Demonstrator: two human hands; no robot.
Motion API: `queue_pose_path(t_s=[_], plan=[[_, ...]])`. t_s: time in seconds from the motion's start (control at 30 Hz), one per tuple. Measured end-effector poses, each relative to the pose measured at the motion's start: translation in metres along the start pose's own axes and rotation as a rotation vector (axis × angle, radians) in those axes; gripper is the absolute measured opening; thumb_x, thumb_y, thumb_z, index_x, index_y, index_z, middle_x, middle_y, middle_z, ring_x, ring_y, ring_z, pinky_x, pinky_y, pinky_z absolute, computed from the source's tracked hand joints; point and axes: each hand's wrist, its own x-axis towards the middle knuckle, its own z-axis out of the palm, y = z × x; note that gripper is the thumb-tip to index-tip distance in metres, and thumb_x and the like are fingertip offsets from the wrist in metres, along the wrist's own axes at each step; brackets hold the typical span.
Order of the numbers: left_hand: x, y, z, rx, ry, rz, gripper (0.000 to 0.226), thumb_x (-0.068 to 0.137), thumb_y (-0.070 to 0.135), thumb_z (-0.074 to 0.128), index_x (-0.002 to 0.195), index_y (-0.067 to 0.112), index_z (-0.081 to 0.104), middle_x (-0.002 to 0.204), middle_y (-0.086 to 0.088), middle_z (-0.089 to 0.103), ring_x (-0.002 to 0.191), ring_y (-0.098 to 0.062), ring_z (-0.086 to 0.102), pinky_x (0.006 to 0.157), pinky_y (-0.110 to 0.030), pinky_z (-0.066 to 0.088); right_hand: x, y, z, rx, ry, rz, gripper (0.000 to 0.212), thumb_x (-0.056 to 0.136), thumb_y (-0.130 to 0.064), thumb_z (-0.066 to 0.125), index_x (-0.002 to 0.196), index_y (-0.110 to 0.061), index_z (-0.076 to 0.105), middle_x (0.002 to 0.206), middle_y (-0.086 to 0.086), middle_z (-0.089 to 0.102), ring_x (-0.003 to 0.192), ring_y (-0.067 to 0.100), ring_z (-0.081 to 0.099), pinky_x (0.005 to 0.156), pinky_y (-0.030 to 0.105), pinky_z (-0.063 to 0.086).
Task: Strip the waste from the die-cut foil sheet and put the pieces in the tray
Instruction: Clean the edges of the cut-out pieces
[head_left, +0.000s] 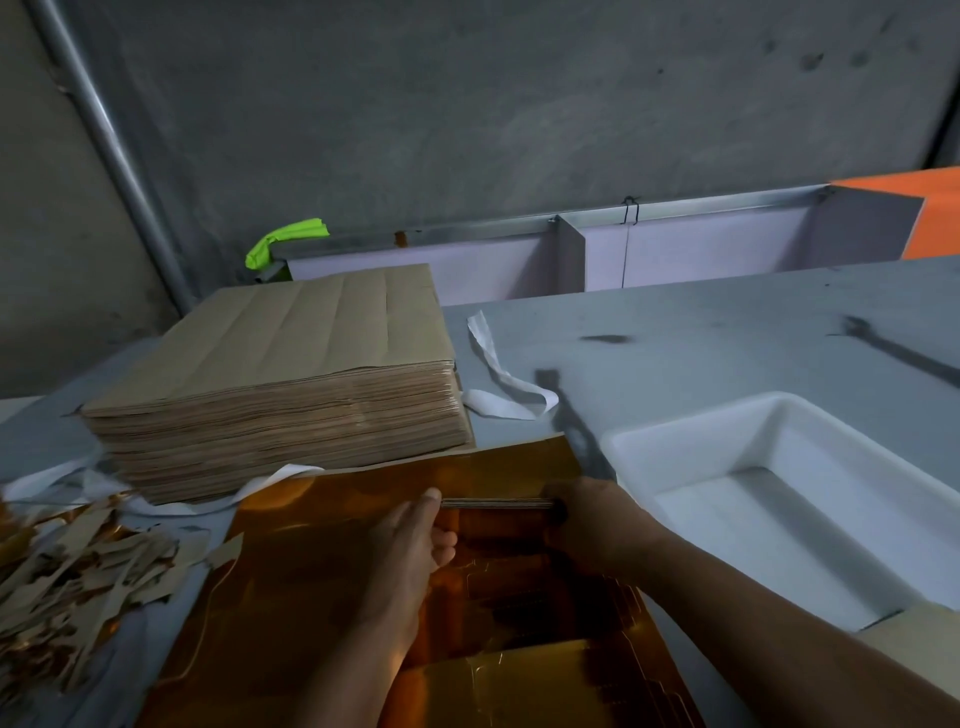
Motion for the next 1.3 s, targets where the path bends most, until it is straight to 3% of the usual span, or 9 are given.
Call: queue_pose_path(t_s=[0.13,0.3,0.5,0.6,0.77,0.9,1.03,1.17,1.3], plan=[[0.0,0.001,0.0,-0.046,-0.003,0.036,0.011,0.096,0.031,0.058,0.097,0.021,0.062,0.093,-0.014,0.067,0.087,-0.025,0.066,0.07,-0.03,0.051,0.0,0.0,0.0,0.02,0.032,0.004,0.02,0.098,-0.015,0.053,0.113,-0.019,0.066,0.102,0.001,0.066,0.083,0.011,0.058,0.062,0.011,0.04],[-0.001,-0.001,0.002,-0.089,-0.023,-0.027,0.007,0.096,0.032,0.058,0.097,0.025,0.056,0.103,-0.017,0.064,0.094,-0.027,0.066,0.072,-0.03,0.052,-0.001,-0.001,-0.001,-0.016,-0.035,0.008,0.022,0.099,-0.017,0.054,0.117,-0.018,0.064,0.111,0.004,0.067,0.094,0.016,0.06,0.081,0.022,0.045],[0.002,0.004,-0.001,-0.18,-0.014,-0.097,0.02,0.095,0.027,0.06,0.109,0.013,0.058,0.107,-0.021,0.063,0.098,-0.03,0.065,0.075,-0.032,0.054,-0.002,-0.004,-0.004,0.059,0.096,-0.015,0.012,0.097,-0.014,0.054,0.099,-0.024,0.06,0.083,-0.013,0.057,0.081,0.007,0.057,0.062,0.009,0.039],[0.002,0.006,-0.005,-0.319,-0.02,-0.179,0.025,0.095,0.026,0.06,0.111,0.007,0.06,0.103,-0.021,0.063,0.094,-0.029,0.064,0.071,-0.033,0.053,-0.003,-0.009,-0.007,0.172,0.202,-0.047,0.02,0.093,-0.014,0.06,0.108,-0.027,0.059,0.084,-0.019,0.054,0.081,0.002,0.055,0.061,0.005,0.037],[-0.001,0.01,-0.007,-0.524,-0.047,-0.321,0.02,0.096,0.023,0.056,0.108,0.008,0.061,0.104,-0.023,0.063,0.087,-0.029,0.064,0.065,-0.033,0.054,-0.002,-0.016,-0.011,0.527,0.277,-0.002,0.02,0.09,-0.016,0.067,0.099,-0.03,0.057,0.101,-0.001,0.064,0.094,0.017,0.064,0.08,0.032,0.057],[-0.004,0.009,-0.006,-0.23,-0.062,-0.311,0.024,0.098,0.03,0.054,0.112,0.012,0.063,0.096,-0.014,0.066,0.075,-0.021,0.06,0.057,-0.028,0.05,-0.003,-0.015,-0.014,0.716,0.34,0.0,0.02,0.088,-0.016,0.068,0.092,-0.032,0.058,0.094,-0.002,0.064,0.086,0.016,0.063,0.068,0.028,0.051],[-0.001,0.012,-0.006,0.315,0.034,0.046,0.029,0.102,0.041,0.043,0.116,0.02,0.057,0.107,-0.001,0.06,0.09,-0.012,0.055,0.069,-0.028,0.039,-0.004,-0.015,-0.014,0.766,0.314,-0.019,0.02,0.088,-0.014,0.068,0.092,-0.03,0.058,0.093,0.001,0.065,0.083,0.017,0.064,0.063,0.025,0.049],[-0.007,0.032,-0.006,0.418,-0.011,0.313,0.015,0.1,0.036,0.047,0.108,0.034,0.059,0.103,0.014,0.059,0.094,-0.004,0.055,0.067,-0.023,0.038,-0.004,-0.017,-0.013,0.762,0.277,-0.041,0.022,0.085,-0.008,0.069,0.09,-0.027,0.059,0.085,0.001,0.067,0.069,0.007,0.065,0.054,0.014,0.047],[-0.015,0.043,-0.002,0.478,-0.283,0.263,0.018,0.097,0.032,0.055,0.114,0.034,0.06,0.105,0.009,0.066,0.095,-0.01,0.064,0.077,-0.03,0.05,-0.005,-0.017,-0.015,0.854,0.266,-0.03,0.021,0.085,-0.005,0.069,0.091,-0.023,0.06,0.079,-0.003,0.069,0.064,0.005,0.067,0.051,0.015,0.049]])
